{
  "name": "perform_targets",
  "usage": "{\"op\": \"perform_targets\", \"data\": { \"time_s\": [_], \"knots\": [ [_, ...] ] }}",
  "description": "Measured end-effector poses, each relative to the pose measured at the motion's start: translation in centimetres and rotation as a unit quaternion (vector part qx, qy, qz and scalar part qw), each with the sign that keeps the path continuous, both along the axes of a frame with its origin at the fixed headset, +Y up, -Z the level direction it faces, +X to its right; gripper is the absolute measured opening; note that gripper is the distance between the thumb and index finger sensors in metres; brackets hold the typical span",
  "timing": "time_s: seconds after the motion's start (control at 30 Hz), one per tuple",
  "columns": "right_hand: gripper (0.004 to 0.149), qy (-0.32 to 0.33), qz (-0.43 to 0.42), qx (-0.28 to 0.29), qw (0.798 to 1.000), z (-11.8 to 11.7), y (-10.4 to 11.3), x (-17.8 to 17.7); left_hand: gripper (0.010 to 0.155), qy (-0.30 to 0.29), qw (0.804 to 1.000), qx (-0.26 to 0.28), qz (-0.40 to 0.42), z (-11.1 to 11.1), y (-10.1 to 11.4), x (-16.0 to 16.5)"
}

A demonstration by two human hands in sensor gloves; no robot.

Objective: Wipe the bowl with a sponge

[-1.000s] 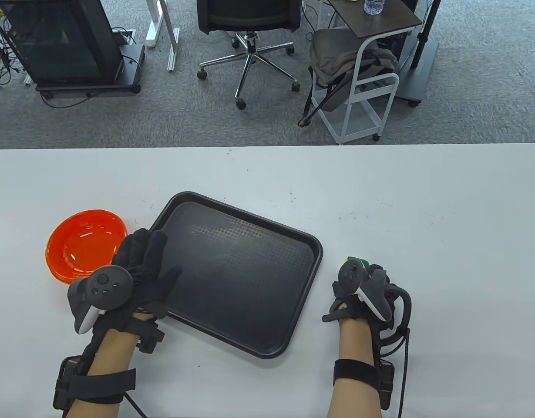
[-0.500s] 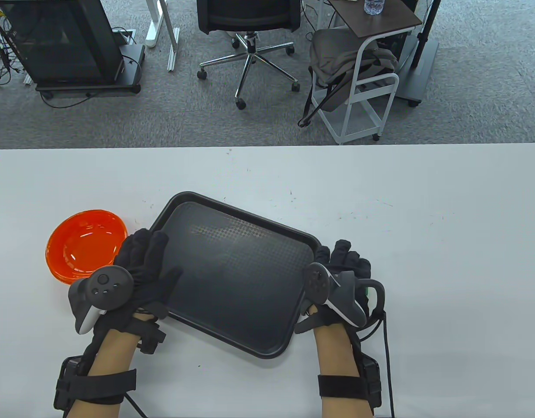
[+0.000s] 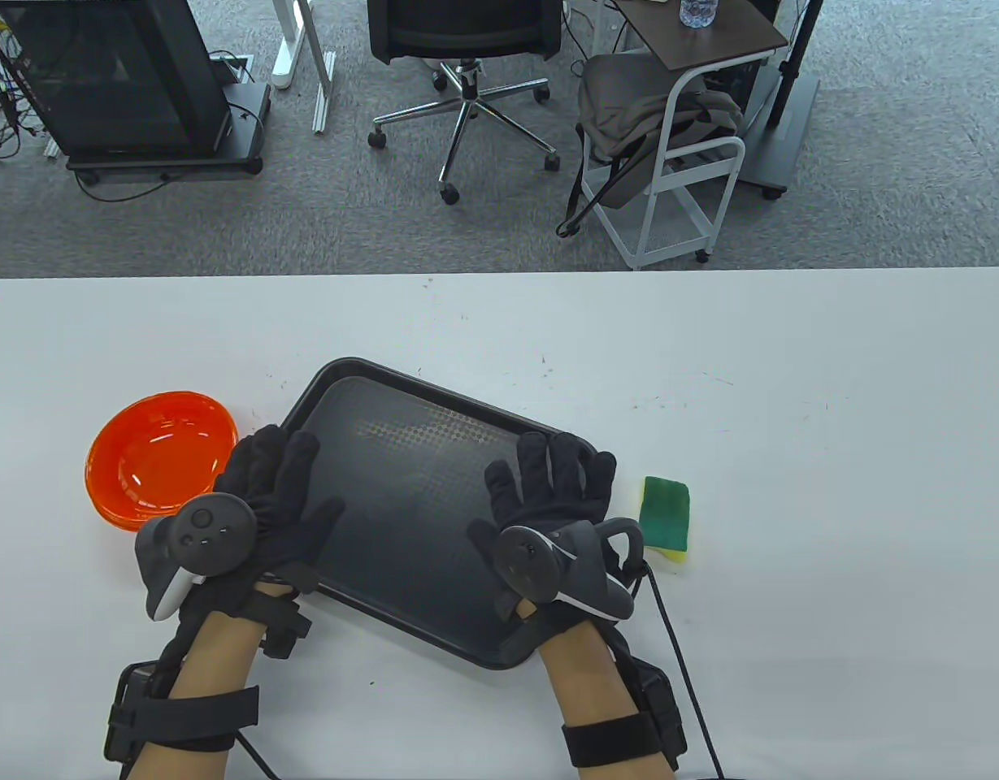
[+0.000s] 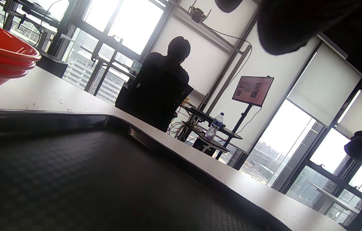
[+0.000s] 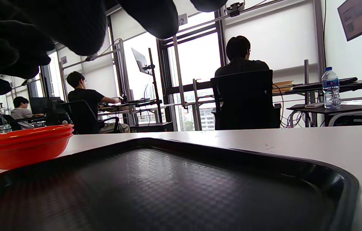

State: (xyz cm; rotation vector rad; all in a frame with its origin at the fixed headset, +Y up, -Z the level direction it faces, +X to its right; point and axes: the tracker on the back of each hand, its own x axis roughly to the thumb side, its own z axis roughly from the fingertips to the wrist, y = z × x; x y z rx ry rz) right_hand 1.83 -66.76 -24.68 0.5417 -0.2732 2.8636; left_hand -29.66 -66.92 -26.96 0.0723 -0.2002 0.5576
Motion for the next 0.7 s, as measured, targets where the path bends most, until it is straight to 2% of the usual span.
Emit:
{"op": "perform_targets", "data": {
  "time_s": [0.27,0.7],
  "knots": [
    [0.069,0.036,-0.001,0.0,0.999,0.23,-0.03,-0.98,0.076,0.003,1.0,-0.006,-0.008,0.06,-0.17,0.01],
    [0.068,0.044,-0.003,0.005,0.999,0.24,-0.09,-1.09,0.076,0.003,1.0,-0.01,-0.011,0.03,-0.27,0.17]
  ]
}}
